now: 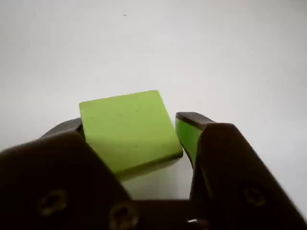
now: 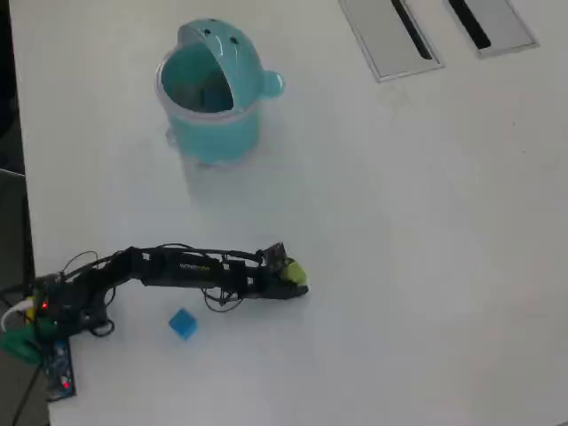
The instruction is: Grasp RGB lego blocks and put them in the bin one by one.
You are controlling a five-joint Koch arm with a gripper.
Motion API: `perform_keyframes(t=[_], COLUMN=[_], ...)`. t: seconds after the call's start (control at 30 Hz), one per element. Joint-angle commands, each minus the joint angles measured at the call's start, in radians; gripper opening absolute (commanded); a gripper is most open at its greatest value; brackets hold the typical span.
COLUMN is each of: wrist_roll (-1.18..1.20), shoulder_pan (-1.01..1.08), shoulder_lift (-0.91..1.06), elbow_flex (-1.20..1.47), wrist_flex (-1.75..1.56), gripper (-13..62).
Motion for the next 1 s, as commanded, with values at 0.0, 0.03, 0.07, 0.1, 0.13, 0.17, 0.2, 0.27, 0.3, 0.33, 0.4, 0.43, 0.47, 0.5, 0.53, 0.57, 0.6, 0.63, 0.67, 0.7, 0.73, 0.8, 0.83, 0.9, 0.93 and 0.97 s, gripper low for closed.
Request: perform_keyframes(t=[0.0, 0.03, 0.07, 0.1, 0.13, 0.17, 0.2, 0.27, 0.3, 0.33, 0.4, 0.43, 0.47, 0.5, 0.53, 0.57, 0.6, 0.63, 0.67, 0.7, 0.73, 0.8, 0.83, 0.9, 0.93, 0.97], wrist_roll=[0.049, 0.064, 0.075, 0.081, 0.109, 0.130, 0.149, 0.163, 0.163, 0.166, 0.195, 0.204, 0.210, 0.213, 0.215, 0.215, 0.215, 0.215, 0.216, 0.218, 0.219, 0.230, 0.236, 0.244, 0.253, 0.261], shoulder_pan=[0.012, 0.014, 0.014, 0.012, 0.008, 0.003, -0.005, -0.020, -0.028, -0.037, -0.061, -0.075, -0.092, -0.104, -0.124, -0.144, -0.167, -0.193, -0.219, -0.244, -0.268, -0.322, -0.344, -0.380, -0.400, -0.416], shoulder_lift=[0.005, 0.005, 0.005, 0.005, 0.009, 0.017, 0.032, 0.061, 0.080, 0.104, 0.166, 0.196, 0.229, 0.261, 0.296, 0.336, 0.380, 0.428, 0.474, 0.514, 0.552, 0.615, 0.640, 0.689, 0.713, 0.733], elbow_flex=[-0.080, -0.081, -0.081, -0.080, -0.077, -0.074, -0.064, -0.048, -0.035, -0.009, 0.051, 0.080, 0.114, 0.149, 0.187, 0.230, 0.273, 0.316, 0.354, 0.390, 0.419, 0.474, 0.500, 0.531, 0.549, 0.561], wrist_flex=[-0.031, -0.034, -0.049, -0.074, -0.107, -0.118, -0.132, -0.175, -0.201, -0.222, -0.241, -0.252, -0.268, -0.278, -0.291, -0.313, -0.325, -0.327, -0.327, -0.325, -0.327, -0.341, -0.365, -0.374, -0.374, -0.374], gripper=[28.3, 25.9, 24.0, 22.0, 19.5, 18.5, 17.9, 17.9, 17.9, 17.9, 17.9, 17.9, 17.9, 17.9, 17.9, 18.0, 18.0, 18.0, 18.0, 18.0, 18.0, 18.0, 18.0, 18.0, 17.9, 17.9])
